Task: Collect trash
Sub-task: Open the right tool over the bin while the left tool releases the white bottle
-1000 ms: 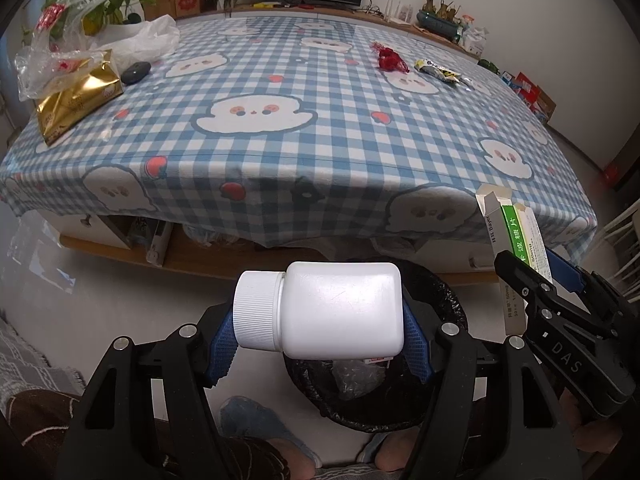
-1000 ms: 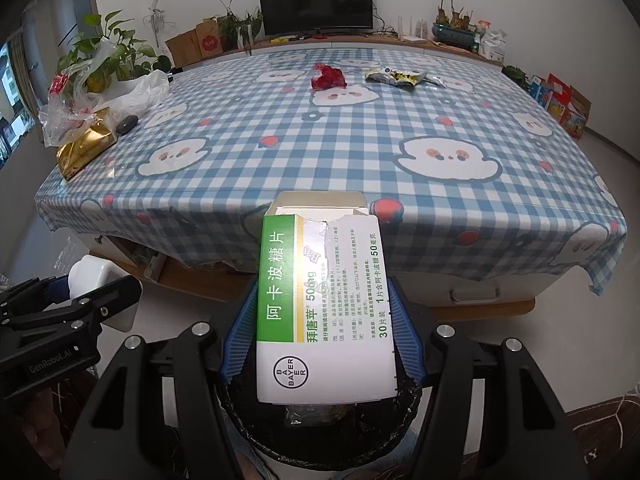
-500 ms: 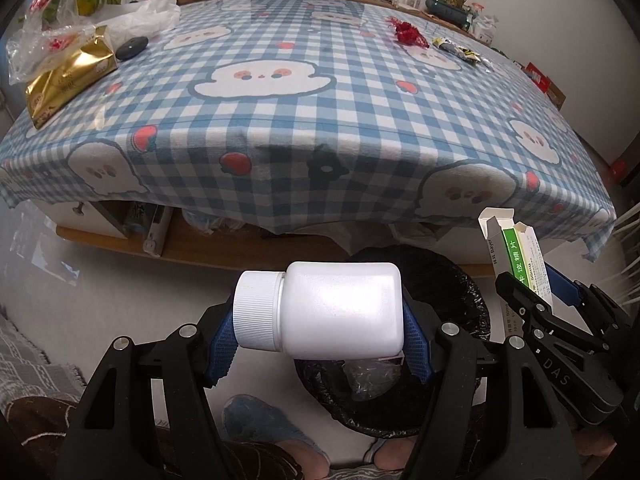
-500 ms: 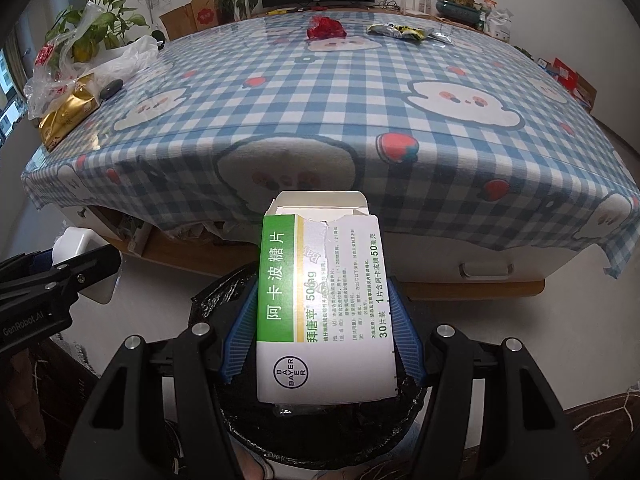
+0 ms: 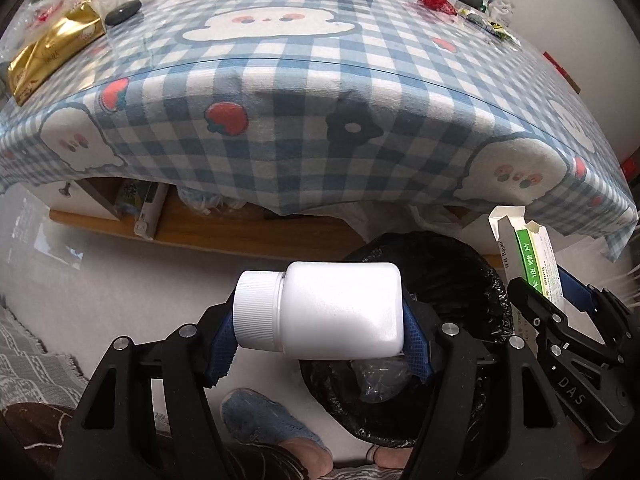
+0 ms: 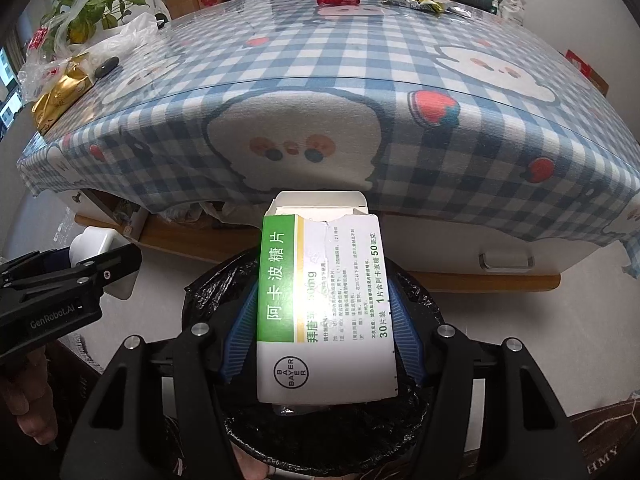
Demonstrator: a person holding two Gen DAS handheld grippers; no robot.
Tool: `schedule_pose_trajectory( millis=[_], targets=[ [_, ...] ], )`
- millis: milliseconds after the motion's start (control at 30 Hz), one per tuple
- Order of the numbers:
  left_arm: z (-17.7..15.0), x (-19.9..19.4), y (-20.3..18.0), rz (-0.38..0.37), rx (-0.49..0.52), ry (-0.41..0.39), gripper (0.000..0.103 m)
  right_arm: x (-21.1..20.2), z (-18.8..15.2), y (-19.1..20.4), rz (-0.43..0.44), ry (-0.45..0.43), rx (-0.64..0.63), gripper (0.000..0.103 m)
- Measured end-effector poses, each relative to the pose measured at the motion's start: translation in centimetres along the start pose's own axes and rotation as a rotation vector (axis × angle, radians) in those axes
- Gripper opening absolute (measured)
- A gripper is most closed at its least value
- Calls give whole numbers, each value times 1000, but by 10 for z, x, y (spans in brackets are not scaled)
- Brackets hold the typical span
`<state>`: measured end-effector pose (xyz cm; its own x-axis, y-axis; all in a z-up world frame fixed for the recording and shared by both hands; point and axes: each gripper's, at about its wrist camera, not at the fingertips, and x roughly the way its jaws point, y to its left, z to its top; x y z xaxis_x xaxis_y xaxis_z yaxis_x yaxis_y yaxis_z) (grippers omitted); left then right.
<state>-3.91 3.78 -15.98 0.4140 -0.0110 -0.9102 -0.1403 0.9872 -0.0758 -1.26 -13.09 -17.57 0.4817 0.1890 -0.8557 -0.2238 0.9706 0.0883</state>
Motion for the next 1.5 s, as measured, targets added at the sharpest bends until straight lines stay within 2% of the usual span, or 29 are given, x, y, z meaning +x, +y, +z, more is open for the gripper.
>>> schedule_pose_trajectory(
  millis=[133,400,600,967,1233,1500],
  targets=[
    [-1,-1,-1,2,3,-1,66,0,1,4,10,-6,-17,63],
    [-2,-5,-7,-9,7,-9,66,-4,-1,-1,6,-9,-18,82],
    [-3,-9,-19,-20,21,-11,66,-14,-3,-24,-26,-7,-10,93],
    [-8,-10,-59,-41,73,-12,66,-32,-8,-80,-72,-6,95,95],
    [-15,-6,-85,-47,112,-2,66,-41,-10,-91,-86,-19,91,95],
    [-17,-3,-96,-46,136,-5,67,-43,-10,-96,-84,-23,118,95]
  ],
)
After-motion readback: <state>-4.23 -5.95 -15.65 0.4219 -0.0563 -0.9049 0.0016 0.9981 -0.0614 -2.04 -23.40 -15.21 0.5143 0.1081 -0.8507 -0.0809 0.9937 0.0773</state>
